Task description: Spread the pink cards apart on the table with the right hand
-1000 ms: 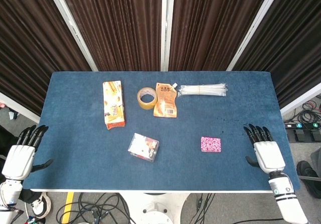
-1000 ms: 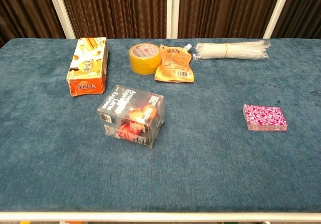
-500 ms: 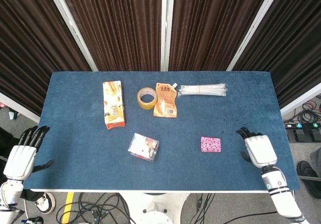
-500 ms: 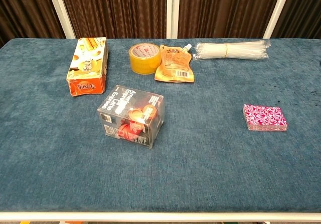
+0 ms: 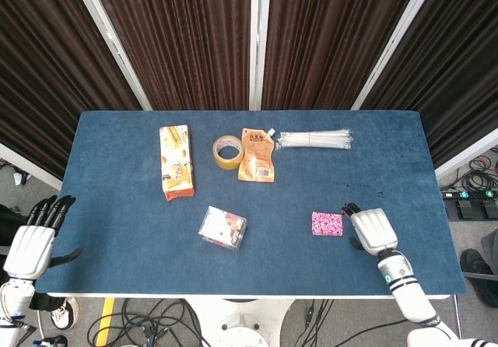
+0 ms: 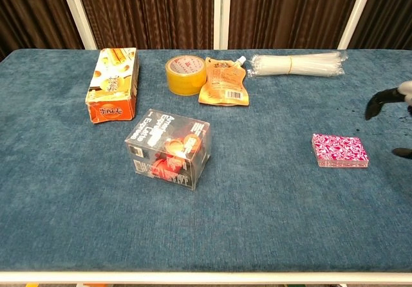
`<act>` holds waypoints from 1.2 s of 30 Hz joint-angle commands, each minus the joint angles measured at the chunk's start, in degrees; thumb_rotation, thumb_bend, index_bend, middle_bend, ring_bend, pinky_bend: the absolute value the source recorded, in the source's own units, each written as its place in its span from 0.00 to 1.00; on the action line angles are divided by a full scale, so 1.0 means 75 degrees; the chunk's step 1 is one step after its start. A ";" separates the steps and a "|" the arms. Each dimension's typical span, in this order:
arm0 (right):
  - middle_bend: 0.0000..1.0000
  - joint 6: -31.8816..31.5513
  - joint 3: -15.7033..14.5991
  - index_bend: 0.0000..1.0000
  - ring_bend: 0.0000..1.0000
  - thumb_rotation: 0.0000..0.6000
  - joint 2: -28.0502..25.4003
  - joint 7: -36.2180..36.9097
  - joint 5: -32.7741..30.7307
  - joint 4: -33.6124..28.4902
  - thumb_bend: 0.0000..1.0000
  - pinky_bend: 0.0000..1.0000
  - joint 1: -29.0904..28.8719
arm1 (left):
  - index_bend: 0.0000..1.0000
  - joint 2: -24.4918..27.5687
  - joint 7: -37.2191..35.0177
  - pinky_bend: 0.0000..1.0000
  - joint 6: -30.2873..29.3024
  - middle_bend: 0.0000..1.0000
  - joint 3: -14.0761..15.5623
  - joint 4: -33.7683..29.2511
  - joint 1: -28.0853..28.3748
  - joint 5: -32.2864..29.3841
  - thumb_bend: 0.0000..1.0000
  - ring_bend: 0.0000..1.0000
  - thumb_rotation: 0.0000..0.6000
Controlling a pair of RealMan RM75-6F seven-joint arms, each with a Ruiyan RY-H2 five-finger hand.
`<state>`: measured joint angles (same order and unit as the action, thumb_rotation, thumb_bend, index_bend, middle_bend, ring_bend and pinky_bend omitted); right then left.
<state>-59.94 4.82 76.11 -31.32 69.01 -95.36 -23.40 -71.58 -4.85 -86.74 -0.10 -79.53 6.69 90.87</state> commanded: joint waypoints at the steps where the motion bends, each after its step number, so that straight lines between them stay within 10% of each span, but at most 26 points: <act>1: 0.25 0.0105 0.0028 0.27 0.76 1.00 0.0285 -0.0211 -0.0236 0.0156 0.15 0.85 -0.0158 | 0.07 0.0004 -0.0054 0.10 0.0015 0.07 -0.0001 0.0038 -0.0004 -0.0022 0.00 0.00 1.00; 36: 0.25 0.0132 -0.0041 0.22 0.76 1.00 0.1632 -0.1297 -0.1797 0.0962 0.15 0.85 -0.0998 | 0.07 0.0046 -0.0287 0.10 0.0054 0.07 -0.0015 0.0177 -0.0023 -0.0094 0.00 0.00 1.00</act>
<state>-58.95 4.54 88.28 -40.97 55.62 -88.20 -30.81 -71.20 -6.99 -86.27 -0.27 -78.24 6.57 90.15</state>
